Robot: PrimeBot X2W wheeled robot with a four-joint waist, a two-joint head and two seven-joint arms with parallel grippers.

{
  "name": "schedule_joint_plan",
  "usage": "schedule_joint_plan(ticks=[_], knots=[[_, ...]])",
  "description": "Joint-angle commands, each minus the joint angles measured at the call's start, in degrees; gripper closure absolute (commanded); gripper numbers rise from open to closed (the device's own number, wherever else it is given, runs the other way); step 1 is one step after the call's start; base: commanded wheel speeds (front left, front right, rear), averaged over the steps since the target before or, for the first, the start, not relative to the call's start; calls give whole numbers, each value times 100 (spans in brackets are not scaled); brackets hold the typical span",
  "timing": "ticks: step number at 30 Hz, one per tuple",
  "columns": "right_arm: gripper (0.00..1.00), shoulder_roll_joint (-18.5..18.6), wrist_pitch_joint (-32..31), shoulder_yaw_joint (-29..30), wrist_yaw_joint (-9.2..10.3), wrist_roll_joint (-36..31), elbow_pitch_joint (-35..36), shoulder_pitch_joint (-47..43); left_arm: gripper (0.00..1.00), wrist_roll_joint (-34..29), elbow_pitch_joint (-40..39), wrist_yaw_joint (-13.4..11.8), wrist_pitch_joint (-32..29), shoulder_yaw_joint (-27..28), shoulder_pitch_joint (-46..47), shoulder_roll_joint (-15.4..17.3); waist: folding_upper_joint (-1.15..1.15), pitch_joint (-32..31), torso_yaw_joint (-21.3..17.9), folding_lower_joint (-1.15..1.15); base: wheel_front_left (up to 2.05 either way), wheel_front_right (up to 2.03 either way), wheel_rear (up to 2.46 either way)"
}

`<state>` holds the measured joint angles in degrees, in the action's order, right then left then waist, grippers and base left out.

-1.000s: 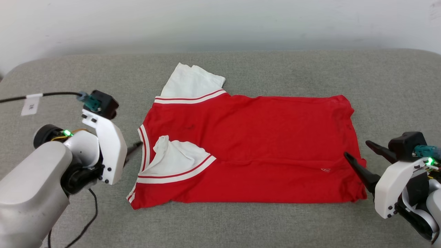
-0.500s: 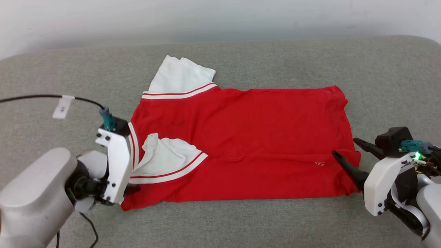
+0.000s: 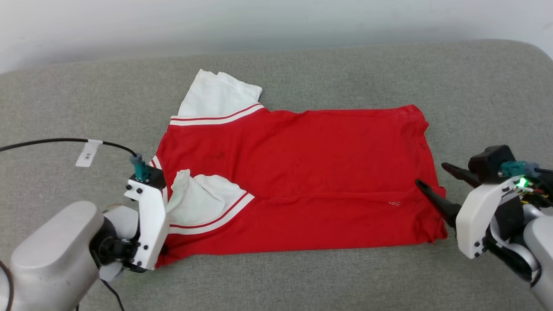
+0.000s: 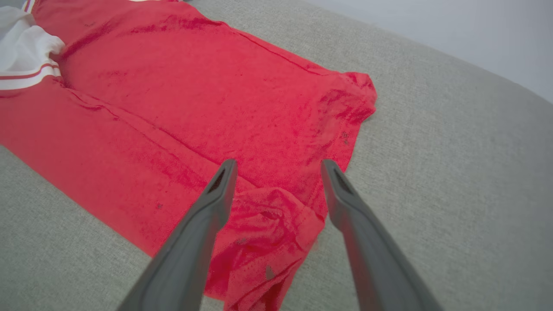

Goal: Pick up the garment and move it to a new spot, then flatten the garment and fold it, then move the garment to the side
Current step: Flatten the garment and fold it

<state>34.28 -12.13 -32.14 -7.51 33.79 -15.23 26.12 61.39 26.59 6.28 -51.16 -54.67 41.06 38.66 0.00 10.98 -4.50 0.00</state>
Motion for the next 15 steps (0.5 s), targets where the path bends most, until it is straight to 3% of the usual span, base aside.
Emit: schedule_joint_plan(ticks=[1,6,15], knots=[[0,95,-57,-14,4,47,32,156,100,32,10,27,29,-72,-196,-124,0,-80,20,0,0,0,0],[0,548,-661,-233,4,189,254,462,100,-64,-231,86,141,-144,-56,67,0,-304,79,0,0,0,0],[0,1540,-3005,-1101,4,1247,685,986,100,-75,-752,109,309,-234,92,255,0,-388,211,0,0,0,0]])
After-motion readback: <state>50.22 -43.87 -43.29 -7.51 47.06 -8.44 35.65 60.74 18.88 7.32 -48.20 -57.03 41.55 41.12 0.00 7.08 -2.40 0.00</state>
